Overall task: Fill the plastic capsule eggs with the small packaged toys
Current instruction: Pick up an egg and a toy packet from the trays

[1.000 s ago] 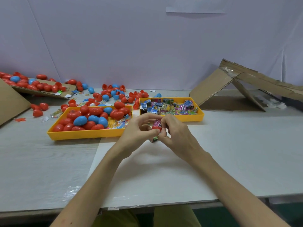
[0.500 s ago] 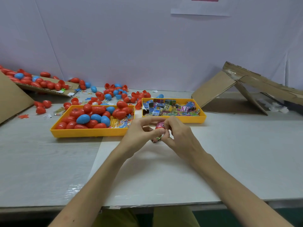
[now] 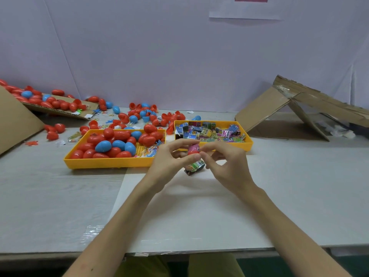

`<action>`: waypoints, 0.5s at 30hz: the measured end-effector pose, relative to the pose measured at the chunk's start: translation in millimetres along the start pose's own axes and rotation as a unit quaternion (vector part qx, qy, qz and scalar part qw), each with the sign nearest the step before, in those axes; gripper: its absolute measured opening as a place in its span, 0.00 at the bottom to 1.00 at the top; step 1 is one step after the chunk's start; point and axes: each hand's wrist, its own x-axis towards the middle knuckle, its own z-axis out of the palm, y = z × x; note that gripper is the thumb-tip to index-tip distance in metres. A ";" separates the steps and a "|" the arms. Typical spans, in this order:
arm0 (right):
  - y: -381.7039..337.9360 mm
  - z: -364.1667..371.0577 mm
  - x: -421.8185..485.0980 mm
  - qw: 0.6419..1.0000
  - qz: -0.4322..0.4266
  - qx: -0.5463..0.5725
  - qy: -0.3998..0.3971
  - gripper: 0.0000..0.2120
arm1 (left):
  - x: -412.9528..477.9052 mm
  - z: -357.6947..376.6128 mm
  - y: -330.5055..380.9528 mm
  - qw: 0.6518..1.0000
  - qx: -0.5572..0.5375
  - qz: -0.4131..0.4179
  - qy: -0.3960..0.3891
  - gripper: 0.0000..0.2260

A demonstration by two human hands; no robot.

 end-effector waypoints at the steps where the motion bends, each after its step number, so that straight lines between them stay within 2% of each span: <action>1: 0.2 0.0 0.0 1.000 -0.005 -0.009 0.000 0.06 | 0.0 -0.6 0.4 1.000 0.002 0.001 0.003 0.15; 7: 1.1 -0.4 0.6 0.996 -0.069 -0.060 -0.005 0.06 | 0.9 -2.3 -0.9 0.999 0.028 0.007 0.016 0.15; 15: 1.3 -0.6 -0.8 0.995 -0.051 -0.073 -0.043 0.04 | -0.4 -1.3 0.0 0.998 0.050 0.022 -0.008 0.17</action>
